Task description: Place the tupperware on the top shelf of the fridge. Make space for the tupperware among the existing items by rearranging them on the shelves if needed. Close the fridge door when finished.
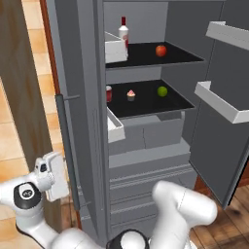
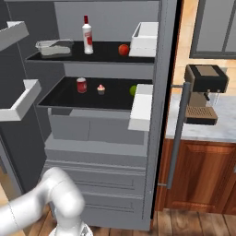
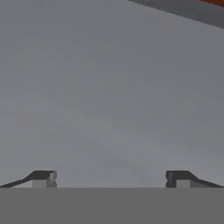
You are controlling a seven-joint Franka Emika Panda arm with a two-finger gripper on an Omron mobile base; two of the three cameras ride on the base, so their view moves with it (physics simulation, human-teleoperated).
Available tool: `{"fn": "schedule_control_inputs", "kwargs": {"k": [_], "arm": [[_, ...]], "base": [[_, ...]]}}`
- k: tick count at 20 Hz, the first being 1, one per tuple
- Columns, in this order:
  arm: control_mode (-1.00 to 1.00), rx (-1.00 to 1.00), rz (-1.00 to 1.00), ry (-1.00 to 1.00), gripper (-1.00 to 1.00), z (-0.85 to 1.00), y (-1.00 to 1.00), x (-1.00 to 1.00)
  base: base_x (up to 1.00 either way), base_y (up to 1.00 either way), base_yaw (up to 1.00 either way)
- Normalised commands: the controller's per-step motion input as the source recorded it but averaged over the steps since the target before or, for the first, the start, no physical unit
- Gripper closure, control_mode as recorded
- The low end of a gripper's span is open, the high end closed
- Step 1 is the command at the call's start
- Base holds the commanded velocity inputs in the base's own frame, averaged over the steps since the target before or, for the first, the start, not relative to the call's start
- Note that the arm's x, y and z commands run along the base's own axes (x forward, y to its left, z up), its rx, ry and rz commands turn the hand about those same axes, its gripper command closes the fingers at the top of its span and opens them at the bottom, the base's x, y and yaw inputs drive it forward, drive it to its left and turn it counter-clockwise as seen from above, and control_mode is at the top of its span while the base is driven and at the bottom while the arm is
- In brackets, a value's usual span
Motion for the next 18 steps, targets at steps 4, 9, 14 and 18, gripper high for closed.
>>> {"fn": "schedule_control_inputs", "kwargs": {"k": [4,9,14,18], "arm": [[-1.00,0.21,0.00,-0.07,-1.00,0.38,-1.00,-0.22],[-1.00,0.27,0.06,-0.11,-1.00,0.36,-1.00,-0.10],[-1.00,0.31,0.26,-0.05,-1.00,0.14,-1.00,0.31],[-1.00,0.26,0.35,-0.02,-1.00,0.01,-1.00,0.42]], "base": [[0.00,0.00,0.00],[0.00,0.00,0.00],[0.00,0.00,0.00],[0.00,0.00,0.00]]}}
